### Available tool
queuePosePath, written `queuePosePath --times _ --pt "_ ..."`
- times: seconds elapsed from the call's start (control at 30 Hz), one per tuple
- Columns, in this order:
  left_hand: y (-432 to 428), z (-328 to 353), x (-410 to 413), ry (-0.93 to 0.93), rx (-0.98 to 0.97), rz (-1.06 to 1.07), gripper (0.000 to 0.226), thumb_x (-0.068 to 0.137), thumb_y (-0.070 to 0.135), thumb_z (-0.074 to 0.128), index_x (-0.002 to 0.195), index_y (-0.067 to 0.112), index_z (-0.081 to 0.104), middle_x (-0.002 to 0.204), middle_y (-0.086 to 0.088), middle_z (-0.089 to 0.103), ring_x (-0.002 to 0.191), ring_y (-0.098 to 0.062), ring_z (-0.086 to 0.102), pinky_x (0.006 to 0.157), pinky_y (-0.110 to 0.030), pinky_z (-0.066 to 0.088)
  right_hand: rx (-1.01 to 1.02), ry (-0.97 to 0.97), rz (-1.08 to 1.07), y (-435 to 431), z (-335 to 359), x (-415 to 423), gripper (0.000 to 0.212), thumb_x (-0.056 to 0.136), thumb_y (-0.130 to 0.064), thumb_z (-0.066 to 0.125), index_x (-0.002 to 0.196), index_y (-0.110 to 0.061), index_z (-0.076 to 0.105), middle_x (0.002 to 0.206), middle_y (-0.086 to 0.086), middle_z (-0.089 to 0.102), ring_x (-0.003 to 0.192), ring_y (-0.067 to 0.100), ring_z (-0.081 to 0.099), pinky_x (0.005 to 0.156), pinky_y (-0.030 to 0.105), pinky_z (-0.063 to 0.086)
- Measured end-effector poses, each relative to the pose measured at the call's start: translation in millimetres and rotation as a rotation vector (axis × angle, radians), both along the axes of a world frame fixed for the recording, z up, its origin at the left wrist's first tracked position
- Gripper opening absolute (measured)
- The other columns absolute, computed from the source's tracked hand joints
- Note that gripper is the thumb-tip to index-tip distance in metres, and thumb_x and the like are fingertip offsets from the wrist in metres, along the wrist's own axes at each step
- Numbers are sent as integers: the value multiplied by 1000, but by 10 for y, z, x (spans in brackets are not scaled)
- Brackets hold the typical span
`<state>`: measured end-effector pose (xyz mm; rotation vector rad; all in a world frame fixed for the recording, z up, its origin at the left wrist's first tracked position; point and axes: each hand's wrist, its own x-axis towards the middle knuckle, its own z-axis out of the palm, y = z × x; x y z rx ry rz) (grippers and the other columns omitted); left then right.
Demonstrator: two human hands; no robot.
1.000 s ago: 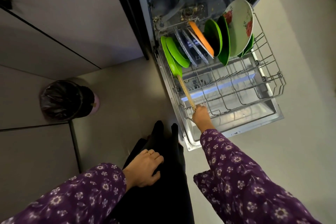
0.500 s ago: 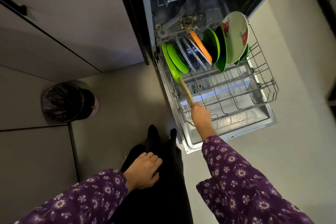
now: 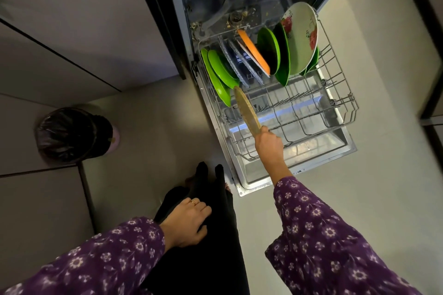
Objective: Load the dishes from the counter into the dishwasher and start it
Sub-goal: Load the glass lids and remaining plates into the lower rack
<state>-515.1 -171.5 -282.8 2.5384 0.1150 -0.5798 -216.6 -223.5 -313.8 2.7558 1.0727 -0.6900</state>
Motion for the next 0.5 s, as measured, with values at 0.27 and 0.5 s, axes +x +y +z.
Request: queuePosePath --times 0.27,0.5 --pt "33 -11 33 52 5 -18 32 79 48 44 97 25 57 89 8 61 80 -12 57 76 -28 48 158 -70 31 -170 -21 -205 15 74 1 73 79 7 60 53 15 60 41 28 59 40 31 48" --pt "52 -30 93 52 4 -23 37 82 48 40 104 23 56 97 5 61 87 -15 57 81 -30 45 -38 -6 55 -68 -131 -149 18 98 -9 42 109 4 50 87 15 68 77 30 68 64 35 52"
